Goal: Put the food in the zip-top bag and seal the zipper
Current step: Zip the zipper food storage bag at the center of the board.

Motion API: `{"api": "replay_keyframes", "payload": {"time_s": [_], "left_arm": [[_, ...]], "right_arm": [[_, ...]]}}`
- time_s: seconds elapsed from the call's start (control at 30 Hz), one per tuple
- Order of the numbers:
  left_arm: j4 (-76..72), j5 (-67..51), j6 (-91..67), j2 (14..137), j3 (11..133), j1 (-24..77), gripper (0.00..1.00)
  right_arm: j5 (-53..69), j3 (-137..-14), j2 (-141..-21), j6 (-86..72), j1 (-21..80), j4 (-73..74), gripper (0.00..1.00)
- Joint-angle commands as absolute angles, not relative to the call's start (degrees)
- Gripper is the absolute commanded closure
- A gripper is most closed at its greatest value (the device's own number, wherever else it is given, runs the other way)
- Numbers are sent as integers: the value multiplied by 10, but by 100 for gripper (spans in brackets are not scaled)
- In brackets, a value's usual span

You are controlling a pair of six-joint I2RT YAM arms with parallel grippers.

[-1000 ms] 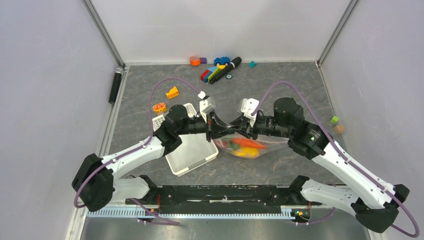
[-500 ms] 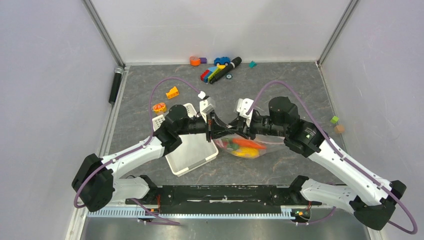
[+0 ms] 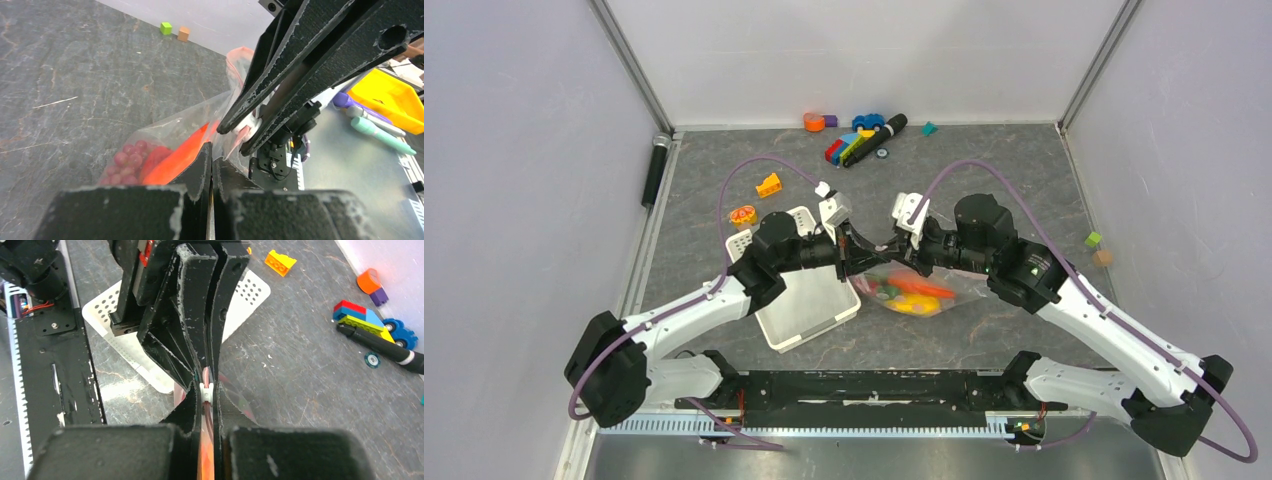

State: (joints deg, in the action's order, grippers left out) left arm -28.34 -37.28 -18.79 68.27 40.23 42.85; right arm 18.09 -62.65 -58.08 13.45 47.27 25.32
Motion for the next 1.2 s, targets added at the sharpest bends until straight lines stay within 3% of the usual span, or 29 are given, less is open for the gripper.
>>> {"api": "replay_keyframes", "payload": {"time_s": [0.0, 0.67, 0.87, 0.9, 0.97, 1.17], "left_arm": [[-305, -319, -191, 665, 408, 422, 98], [-326, -306, -227, 668, 403, 417, 98], [-335, -406, -202, 678, 405, 417, 98], [-324, -421, -193, 681, 411, 417, 92], [-316, -433, -178, 687, 418, 418, 70], [-312, -463, -158, 711, 451, 417, 60]], "right_arm": [[128, -626, -565, 114, 472, 285, 100], [74, -591, -535, 65, 473, 287, 100], [63, -594, -540, 56, 472, 266, 100], [71, -600, -542, 55, 472, 266, 100], [91, -610, -546, 53, 472, 265, 100], [135, -620, -551, 59, 472, 274, 100]]}}
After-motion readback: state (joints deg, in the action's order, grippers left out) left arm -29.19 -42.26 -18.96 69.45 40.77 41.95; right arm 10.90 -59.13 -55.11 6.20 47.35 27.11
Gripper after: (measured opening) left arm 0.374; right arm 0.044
